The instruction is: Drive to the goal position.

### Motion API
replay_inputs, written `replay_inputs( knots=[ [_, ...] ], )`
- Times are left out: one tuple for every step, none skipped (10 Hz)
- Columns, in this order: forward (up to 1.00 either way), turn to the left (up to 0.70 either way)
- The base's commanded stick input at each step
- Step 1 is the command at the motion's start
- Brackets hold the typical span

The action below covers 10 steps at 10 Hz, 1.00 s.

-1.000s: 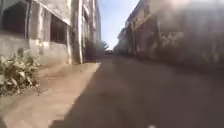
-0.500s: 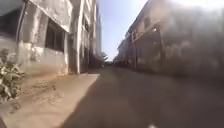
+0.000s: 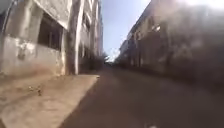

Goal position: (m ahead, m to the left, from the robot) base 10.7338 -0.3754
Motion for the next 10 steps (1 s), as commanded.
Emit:
replay_inputs(
  knots=[
    [1.0, 0.0],
    [1.0, 0.0],
    [1.0, 0.0],
    [1.0, 0.0],
    [1.0, 0.0],
    [1.0, 0.0],
    [1.0, 0.0],
    [1.0, 0.0],
    [1.0, 0.0],
    [1.0, 0.0]
  ],
)
